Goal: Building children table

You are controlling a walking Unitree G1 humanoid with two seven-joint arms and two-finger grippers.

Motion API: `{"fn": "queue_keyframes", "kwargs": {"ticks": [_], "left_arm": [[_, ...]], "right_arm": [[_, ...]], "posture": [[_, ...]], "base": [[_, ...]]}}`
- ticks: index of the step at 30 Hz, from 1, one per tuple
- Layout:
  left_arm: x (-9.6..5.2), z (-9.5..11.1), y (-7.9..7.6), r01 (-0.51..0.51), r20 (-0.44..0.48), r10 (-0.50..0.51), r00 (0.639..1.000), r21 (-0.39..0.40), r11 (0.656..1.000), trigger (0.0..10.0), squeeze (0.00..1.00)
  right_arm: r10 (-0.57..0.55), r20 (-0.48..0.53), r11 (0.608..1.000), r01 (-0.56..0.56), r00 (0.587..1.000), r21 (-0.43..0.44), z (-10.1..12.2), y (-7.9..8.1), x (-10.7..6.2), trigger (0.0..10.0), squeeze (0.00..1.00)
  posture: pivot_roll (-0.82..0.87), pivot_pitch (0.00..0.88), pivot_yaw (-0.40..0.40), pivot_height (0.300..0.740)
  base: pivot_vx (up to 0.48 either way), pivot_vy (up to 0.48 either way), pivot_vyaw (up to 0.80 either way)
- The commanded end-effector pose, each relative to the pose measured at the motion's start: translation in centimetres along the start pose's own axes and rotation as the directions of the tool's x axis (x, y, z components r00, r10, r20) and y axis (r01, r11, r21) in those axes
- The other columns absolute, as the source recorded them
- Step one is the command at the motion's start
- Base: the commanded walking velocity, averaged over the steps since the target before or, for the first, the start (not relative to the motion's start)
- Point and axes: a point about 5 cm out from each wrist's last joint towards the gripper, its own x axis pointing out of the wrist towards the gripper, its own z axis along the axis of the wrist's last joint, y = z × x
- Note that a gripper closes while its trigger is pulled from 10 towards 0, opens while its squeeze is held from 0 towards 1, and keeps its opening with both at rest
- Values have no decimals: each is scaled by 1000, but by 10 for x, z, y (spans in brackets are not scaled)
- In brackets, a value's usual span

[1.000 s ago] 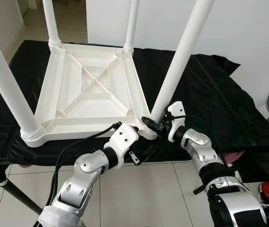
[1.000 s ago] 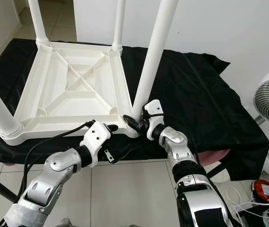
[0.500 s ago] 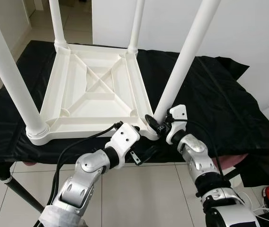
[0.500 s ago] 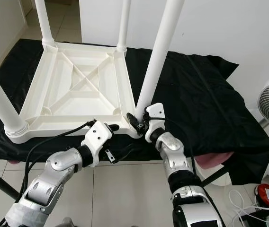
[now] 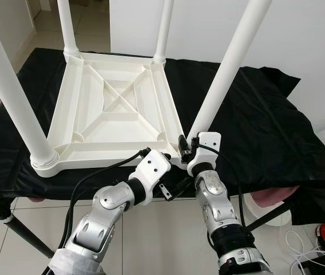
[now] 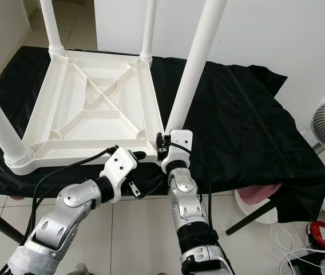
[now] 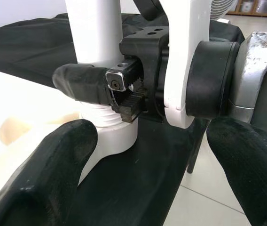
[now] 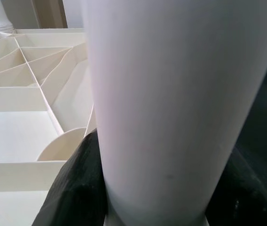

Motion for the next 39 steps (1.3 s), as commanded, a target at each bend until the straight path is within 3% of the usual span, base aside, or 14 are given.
{"fn": "queue_keyframes", "kwargs": {"ticks": [1, 8, 9, 10, 20, 21, 22, 23, 24, 25, 27, 30, 33, 39], "left_arm": [[2, 0, -1, -29, -3, 29, 1000, 1, 1000, 10000, 0], [0, 0, 0, -37, -5, 37, 999, 3, 999, 10000, 0], [0, 0, 0, -38, -5, 38, 999, 3, 999, 10000, 0], [1, 0, 0, -36, -5, 36, 999, 3, 999, 10000, 0], [2, -1, -1, -31, -5, 31, 1000, 2, 1000, 10000, 0], [1, 0, -1, -30, -5, 30, 1000, 3, 1000, 10000, 0], [1, 0, -1, -30, -5, 30, 1000, 3, 1000, 10000, 0], [1, 0, -1, -27, -5, 28, 1000, 4, 1000, 10000, 0], [1, 0, -1, -25, -5, 25, 1000, 6, 1000, 10000, 0], [1, -1, -1, -22, -6, 22, 1000, 8, 1000, 10000, 0], [1, -1, -1, -22, -6, 22, 1000, 8, 1000, 10000, 0], [3, -1, 0, -19, -4, 19, 1000, 15, 1000, 10000, 0], [4, 0, 1, -19, -3, 19, 1000, 17, 1000, 10000, 0], [5, 2, 4, -15, 1, 15, 1000, 26, 1000, 10000, 0]], "right_arm": [[31, -8, 1000, -31, 999, 1, 0, 2, -2, 10000, 0], [-23, -19, 1000, 23, 1000, -22, 1, -9, -4, 10000, 0], [-34, -17, 999, 34, 999, -26, 1, -11, -4, 10000, 169], [-25, -11, 1000, 25, 1000, -2, 3, -14, -4, 10000, 1000], [49, 12, 999, -49, 999, -11, 8, -25, -5, 10000, 1000], [120, 3, 993, -120, 993, -13, 9, -29, -6, 10000, 1000], [120, 3, 993, -120, 993, -13, 9, -29, -6, 10000, 1000], [189, -4, 981, -189, 982, -46, 9, -33, -8, 10000, 675], [268, -14, 961, -268, 963, -68, 10, -37, -11, 10000, 0], [395, -48, 910, -398, 917, -119, 9, -48, -15, 10000, 0], [395, -48, 910, -398, 917, -119, 9, -48, -15, 10000, 0], [473, -87, 864, -481, 877, -146, 8, -60, -14, 10000, 0], [494, -98, 853, -503, 864, -140, 9, -63, -12, 10000, 0], [562, -160, 789, -584, 811, -190, 11, -65, 4, 10000, 0]], "posture": [[40, 26, -123, 740], [42, 19, -124, 740], [39, 15, -121, 740], [39, 13, -122, 740], [37, 10, -119, 740], [36, 8, -117, 740], [36, 8, -117, 740], [35, 6, -117, 740], [34, 3, -117, 740], [30, 0, -116, 740], [30, 0, -116, 740], [34, 0, -116, 740], [34, 0, -116, 740], [37, 0, -103, 740]], "base": [[0, 0, 0], [0, 0, 0], [0, 0, 0], [0, 0, 0], [0, 0, 0], [0, 0, 0], [0, 0, 0], [0, 0, 0], [0, 0, 0], [0, 0, 0], [0, 0, 0], [0, 0, 0], [0, 0, 0], [0, 0, 0]]}}
